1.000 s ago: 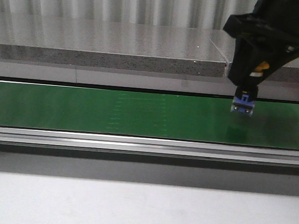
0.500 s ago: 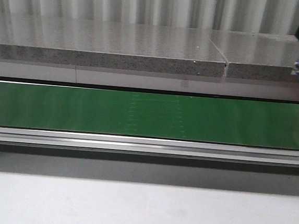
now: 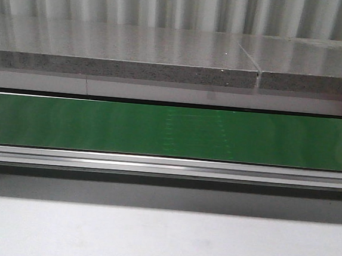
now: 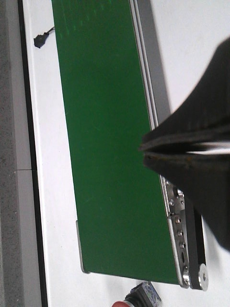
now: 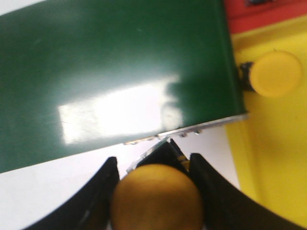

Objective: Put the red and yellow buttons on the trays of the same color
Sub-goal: 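Lower the yellow button into the yellow tray and open right gripper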

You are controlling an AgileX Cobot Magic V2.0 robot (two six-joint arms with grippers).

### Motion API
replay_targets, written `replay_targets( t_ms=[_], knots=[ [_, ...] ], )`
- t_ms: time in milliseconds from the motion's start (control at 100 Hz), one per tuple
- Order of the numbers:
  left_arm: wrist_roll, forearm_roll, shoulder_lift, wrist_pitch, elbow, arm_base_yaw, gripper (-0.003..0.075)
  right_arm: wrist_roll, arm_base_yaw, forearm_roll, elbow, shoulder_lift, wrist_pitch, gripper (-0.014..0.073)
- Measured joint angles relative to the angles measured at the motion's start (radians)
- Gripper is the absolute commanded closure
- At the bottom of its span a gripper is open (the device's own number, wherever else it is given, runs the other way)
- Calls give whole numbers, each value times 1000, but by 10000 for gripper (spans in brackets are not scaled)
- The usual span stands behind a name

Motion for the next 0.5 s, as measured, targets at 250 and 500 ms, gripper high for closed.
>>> replay_targets(
  t_ms=[250, 500],
  knots=[
    [0, 0, 0, 0, 0, 0, 741, 77, -179, -50, 63, 0, 7, 508],
    [0, 0, 0, 0, 0, 0, 741, 128, -281, -91, 119, 0, -71, 508]
  ],
)
